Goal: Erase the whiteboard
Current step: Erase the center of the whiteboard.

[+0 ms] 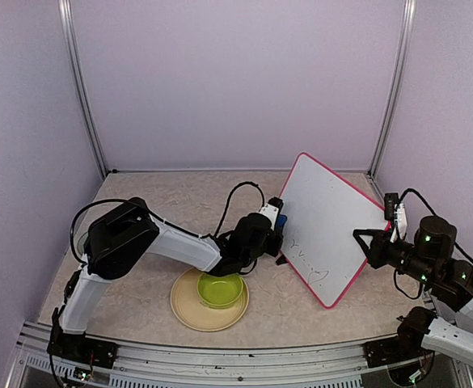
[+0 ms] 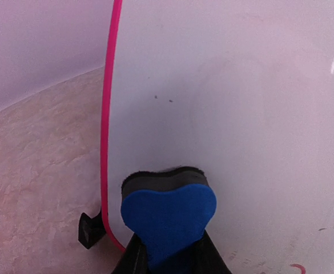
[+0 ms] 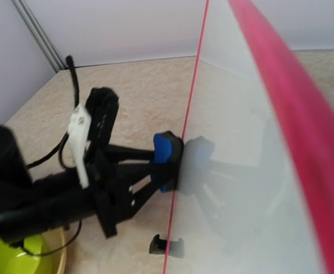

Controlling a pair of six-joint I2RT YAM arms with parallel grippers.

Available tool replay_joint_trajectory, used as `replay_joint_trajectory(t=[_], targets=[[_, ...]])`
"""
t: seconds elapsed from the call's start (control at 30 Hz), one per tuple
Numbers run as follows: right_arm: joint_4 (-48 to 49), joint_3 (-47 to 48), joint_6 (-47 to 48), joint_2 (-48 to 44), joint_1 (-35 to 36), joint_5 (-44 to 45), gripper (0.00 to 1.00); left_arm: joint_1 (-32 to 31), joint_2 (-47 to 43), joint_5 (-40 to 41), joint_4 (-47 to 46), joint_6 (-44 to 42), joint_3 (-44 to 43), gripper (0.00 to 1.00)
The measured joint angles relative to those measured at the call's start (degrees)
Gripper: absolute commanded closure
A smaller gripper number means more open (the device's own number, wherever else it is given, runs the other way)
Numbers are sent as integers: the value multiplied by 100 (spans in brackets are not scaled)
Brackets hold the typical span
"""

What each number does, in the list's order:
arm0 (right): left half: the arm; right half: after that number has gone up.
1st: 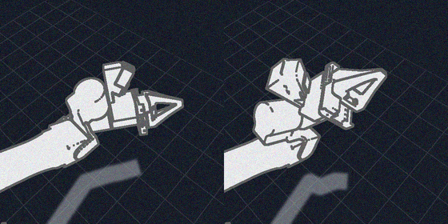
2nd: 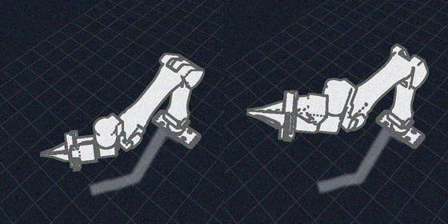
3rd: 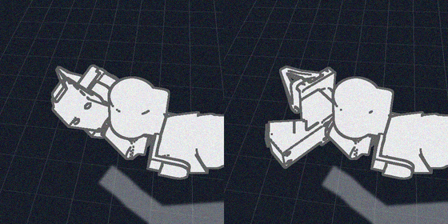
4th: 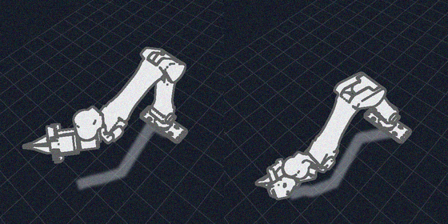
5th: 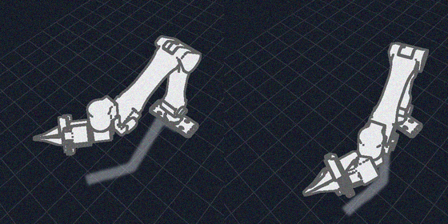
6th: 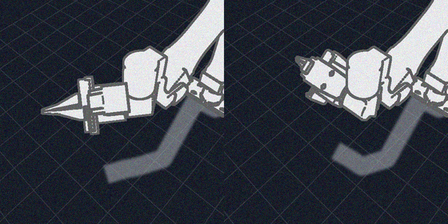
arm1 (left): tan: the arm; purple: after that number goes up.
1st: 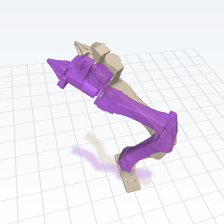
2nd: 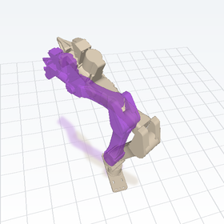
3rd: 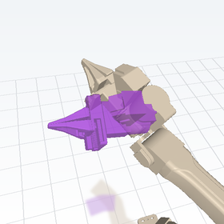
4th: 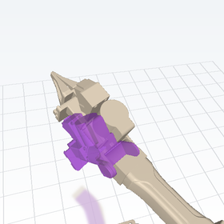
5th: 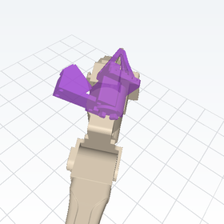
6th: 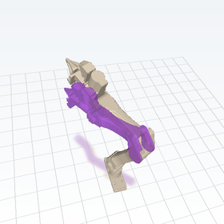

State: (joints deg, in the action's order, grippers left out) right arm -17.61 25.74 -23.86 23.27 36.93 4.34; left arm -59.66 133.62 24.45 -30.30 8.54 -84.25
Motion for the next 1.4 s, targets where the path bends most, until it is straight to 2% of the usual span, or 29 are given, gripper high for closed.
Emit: replay_joint_trajectory(t=[0.53, 1.03, 1.4], targets=[[146, 2, 37, 136, 0, 122, 100, -507, 2, -66, -739, -592, 389, 100], [205, 0, 52, 190, 0, -39, 100, 133, -24, -118, -616, -476, 138, 100], [201, -4, 48, 144, 0, -20, 100, 258, -22, -527, -612, 61, 133, 100]])
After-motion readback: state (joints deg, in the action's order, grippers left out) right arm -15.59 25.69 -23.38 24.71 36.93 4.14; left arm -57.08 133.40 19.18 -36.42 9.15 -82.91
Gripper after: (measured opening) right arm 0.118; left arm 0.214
